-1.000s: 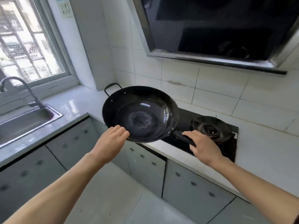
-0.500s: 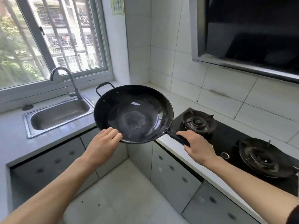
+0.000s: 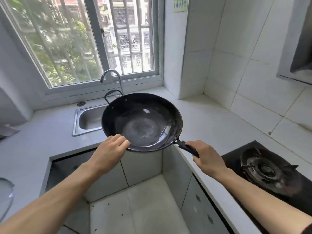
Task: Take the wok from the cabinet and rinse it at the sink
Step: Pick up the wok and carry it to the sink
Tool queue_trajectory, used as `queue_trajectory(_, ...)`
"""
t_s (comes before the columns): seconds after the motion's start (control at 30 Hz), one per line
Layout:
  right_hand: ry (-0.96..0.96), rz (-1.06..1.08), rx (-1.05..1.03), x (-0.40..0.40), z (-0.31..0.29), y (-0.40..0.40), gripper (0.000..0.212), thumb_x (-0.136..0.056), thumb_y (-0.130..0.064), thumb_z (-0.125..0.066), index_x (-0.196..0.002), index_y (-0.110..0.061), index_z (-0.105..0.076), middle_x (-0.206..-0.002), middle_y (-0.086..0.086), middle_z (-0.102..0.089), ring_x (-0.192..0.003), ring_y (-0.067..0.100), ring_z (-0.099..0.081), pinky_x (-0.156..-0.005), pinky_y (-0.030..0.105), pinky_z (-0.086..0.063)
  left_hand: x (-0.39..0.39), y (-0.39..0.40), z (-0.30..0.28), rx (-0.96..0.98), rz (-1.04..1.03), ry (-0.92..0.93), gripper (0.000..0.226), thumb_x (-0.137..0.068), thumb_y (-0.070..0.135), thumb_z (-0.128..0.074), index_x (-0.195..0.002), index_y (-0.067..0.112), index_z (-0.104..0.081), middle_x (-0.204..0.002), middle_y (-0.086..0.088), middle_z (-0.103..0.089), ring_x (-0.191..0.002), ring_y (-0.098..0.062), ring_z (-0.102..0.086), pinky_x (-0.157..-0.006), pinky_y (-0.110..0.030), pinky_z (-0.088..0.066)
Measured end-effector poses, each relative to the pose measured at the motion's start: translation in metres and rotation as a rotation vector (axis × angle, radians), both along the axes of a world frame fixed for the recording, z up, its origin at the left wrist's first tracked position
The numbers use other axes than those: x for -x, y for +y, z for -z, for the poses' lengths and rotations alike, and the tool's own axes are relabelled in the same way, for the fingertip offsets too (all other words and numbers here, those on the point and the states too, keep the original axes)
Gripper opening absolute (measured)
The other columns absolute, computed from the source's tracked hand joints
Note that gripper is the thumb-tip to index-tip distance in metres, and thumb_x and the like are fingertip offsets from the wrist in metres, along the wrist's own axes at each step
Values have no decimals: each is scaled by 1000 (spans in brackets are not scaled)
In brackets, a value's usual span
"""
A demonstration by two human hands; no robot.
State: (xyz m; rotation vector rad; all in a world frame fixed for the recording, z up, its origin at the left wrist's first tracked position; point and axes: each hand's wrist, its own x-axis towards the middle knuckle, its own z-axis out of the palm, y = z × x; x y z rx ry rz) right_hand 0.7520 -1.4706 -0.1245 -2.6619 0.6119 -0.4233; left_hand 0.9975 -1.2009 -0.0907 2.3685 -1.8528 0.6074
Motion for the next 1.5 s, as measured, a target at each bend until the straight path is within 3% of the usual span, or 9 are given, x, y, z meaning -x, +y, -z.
queue_trajectory(0.2,23,-104,-32,-79,6,-21,49,-83,-7,-59,-118,-41,-53,-95,-14,-55,-81,16,-58,-70,30,-49,-48,0,2,26,-86,23,31,-65,-10,-71,-81,12,-56,-80,-1,-54,-72,-23,-48,-61,-31,-44)
queue_trajectory(0.37,64,-167,-19,-156,12,-25,50,-82,-8,-61,-119,-40,-54,-106,-9,-60,-90,20,-62,-76,36,-52,-108,10,19,-1,-149,59,34,-62,-6,-76,-84,14,-59,-84,0,-57,-75,-23,-51,-64,-31,-46)
queue_trajectory(0.5,90,-196,-18,-223,11,-28,50,-81,-7,-61,-119,-40,-56,-104,-17,-57,-93,15,-60,-75,25,-45,-166,12,31,31,-186,89,35,-61,-10,-75,-83,14,-60,-82,0,-58,-74,-22,-53,-64,-30,-48)
queue_trajectory(0.67,118,-204,-30,-298,11,-28,44,-85,-18,-64,-120,-42,-54,-106,-14,-59,-95,13,-60,-79,29,-49,-239,15,44,25,-205,123,33,-64,-10,-72,-83,15,-59,-82,1,-58,-74,-22,-52,-64,-30,-47)
queue_trajectory(1.07,211,-267,-39,-415,37,-56,52,-82,-9,-56,-121,-42,-52,-97,-16,-52,-88,13,-57,-74,29,-49,-338,-2,70,32,-239,195,31,-64,-8,-76,-81,13,-61,-79,-2,-58,-72,-24,-54,-61,-32,-50)
queue_trajectory(1.23,219,-319,-63,-469,53,-85,52,-81,-7,-55,-120,-42,-54,-90,-19,-46,-82,11,-54,-66,23,-39,-370,-22,76,-2,-296,201,31,-66,-6,-77,-80,15,-58,-79,-1,-58,-71,-23,-53,-61,-31,-48)
queue_trajectory(1.5,250,-426,-105,-538,67,-115,51,-84,-8,-57,-121,-43,-49,-101,-11,-55,-89,17,-57,-71,33,-50,-416,-43,81,-47,-388,223,30,-68,-7,-74,-83,15,-59,-78,0,-56,-71,-22,-50,-60,-29,-45)
